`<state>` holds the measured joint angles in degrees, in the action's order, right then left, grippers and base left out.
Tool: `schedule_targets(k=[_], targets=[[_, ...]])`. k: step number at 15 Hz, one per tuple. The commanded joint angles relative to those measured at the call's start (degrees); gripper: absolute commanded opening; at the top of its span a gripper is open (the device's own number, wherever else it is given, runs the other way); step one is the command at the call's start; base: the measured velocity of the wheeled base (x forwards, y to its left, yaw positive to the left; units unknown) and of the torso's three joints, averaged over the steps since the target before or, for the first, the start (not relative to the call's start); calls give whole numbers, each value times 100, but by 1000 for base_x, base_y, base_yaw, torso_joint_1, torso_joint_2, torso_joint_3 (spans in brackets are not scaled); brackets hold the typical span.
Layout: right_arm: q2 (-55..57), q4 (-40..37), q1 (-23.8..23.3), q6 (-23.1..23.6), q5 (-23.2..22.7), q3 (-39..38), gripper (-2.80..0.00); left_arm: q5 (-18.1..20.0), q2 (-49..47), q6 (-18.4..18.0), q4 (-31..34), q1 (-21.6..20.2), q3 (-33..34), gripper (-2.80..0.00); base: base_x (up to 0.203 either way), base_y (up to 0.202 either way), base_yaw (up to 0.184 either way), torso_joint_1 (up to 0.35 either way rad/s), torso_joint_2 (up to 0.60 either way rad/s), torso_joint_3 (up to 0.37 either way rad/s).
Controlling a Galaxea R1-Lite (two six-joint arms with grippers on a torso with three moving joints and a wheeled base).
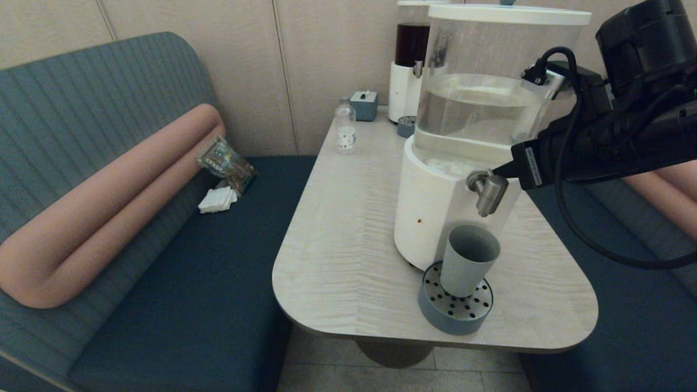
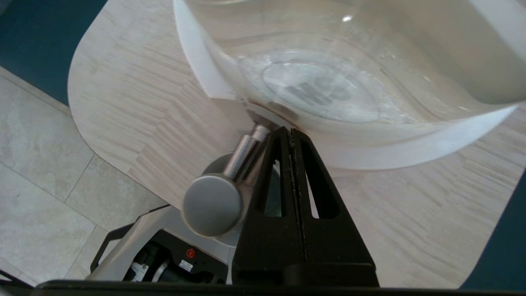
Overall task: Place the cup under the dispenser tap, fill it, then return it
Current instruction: Turn on the faucet
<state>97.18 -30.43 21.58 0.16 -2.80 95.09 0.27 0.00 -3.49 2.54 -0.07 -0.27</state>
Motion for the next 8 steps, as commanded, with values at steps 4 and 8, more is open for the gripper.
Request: schedule_targets(k=[4,8], targets=[[119,-16,94,2,-10,107,-280,0,-9,-3,1,-1,0,-280,0,0,0,0,0,0],[204,-7,128,11,-81,206,-280,0,-9,-3,1,-1,0,-280,0,0,0,0,0,0]])
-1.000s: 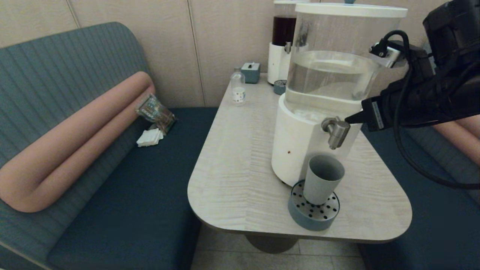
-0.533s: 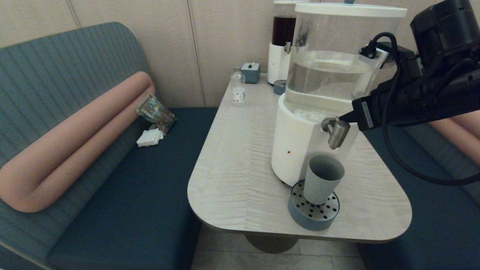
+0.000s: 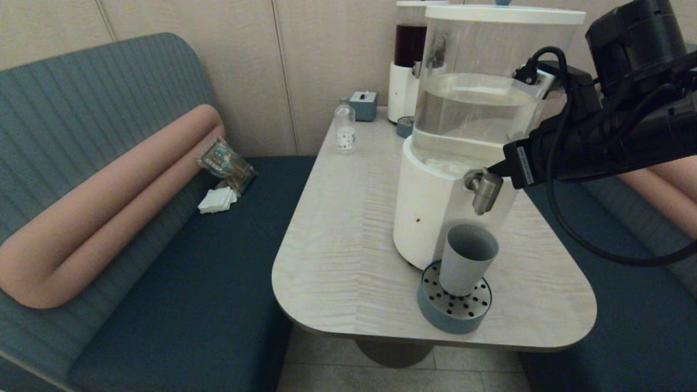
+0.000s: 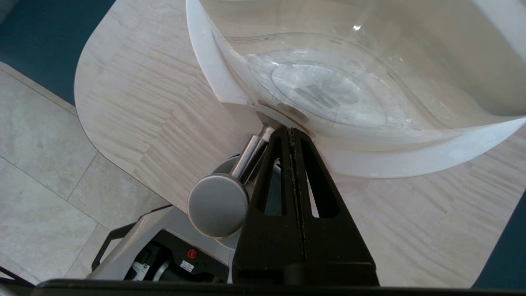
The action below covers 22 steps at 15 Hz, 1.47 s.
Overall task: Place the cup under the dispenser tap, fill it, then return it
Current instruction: Turn on the faucet
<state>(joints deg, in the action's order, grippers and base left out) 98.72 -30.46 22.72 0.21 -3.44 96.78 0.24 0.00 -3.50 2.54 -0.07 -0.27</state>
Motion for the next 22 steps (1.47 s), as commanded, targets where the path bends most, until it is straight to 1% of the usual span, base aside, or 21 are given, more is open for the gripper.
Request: schedule_targets(k=[1,4,10,14,16,22], targets=[[86,-3,14,31,-17,71,-280,2,-9,-2,1,-1,0,-280,0,0,0,0,0,0],[128,-3,22,211,-25,95,-280,2,-9,-2,1,-1,0,-280,0,0,0,0,0,0],[121,-3,99,356,-34,78,-280,2,-9,-2,1,-1,0,-280,0,0,0,0,0,0],[121,-3,206,407,-140,87,-280,2,-9,-2,1,-1,0,-280,0,0,0,0,0,0],[130,-4,241,551,-148,87,-280,2,-9,-2,1,-1,0,-280,0,0,0,0,0,0],[165,-3,271,565,-148,87,-280,2,-9,-2,1,-1,0,-280,0,0,0,0,0,0]])
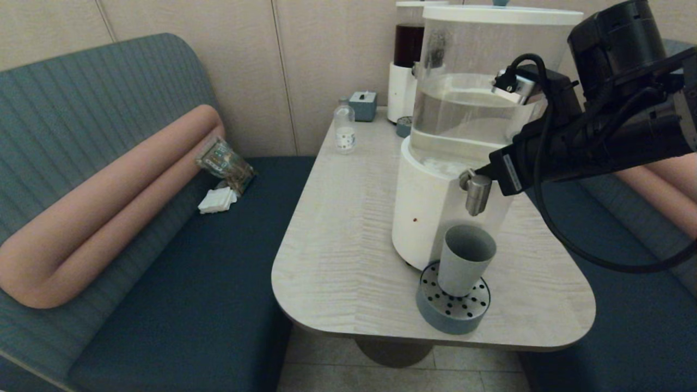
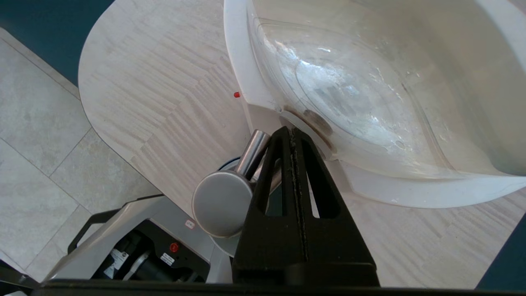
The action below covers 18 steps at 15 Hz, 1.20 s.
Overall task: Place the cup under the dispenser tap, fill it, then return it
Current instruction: Turn on the faucet
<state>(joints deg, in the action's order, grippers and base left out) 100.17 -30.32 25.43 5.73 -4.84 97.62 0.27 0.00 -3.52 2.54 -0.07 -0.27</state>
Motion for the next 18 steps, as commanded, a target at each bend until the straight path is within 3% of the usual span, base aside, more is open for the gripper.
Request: schedule_targets(k=[1,18], targets=[[11,-9,-3,16,-8,2,-280,0,-9,1,1,-1,0,-280,0,0,0,0,0,0],[11,228,-12,200,-254,11,-280,0,-9,1,1,-1,0,-280,0,0,0,0,0,0]])
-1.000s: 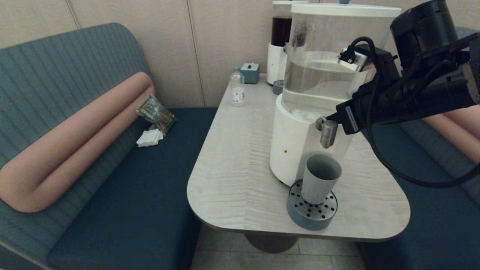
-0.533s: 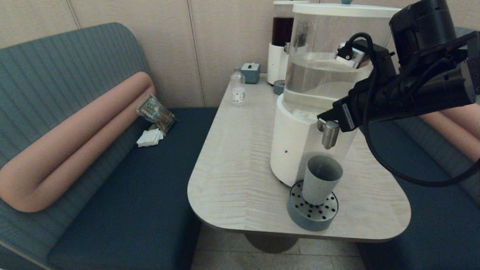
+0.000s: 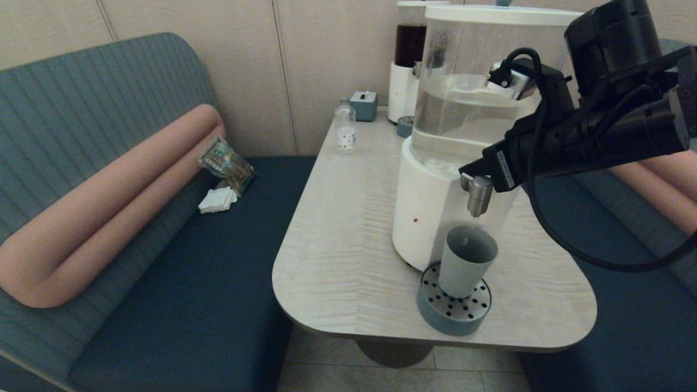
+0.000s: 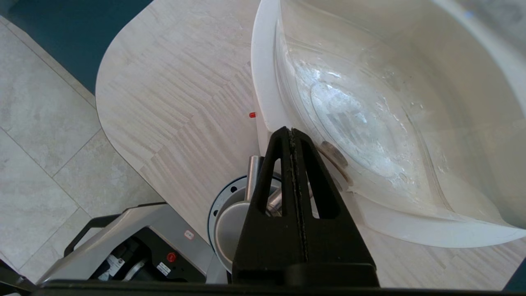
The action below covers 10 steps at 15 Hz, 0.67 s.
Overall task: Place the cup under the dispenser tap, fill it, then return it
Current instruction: Turn on the faucet
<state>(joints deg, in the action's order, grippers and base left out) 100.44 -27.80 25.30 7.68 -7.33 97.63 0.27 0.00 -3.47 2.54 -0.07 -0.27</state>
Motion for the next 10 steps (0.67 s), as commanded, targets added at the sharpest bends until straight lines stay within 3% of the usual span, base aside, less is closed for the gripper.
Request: schedule_targets(k=[1,10], targets=[[-7,-23,2,5,-6,28,-280,0,-9,-4,1,-1,0,-280,0,0,0,0,0,0],[-204,201,-406,-82,30,-68,-280,0,-9,-4,1,-1,0,-280,0,0,0,0,0,0]])
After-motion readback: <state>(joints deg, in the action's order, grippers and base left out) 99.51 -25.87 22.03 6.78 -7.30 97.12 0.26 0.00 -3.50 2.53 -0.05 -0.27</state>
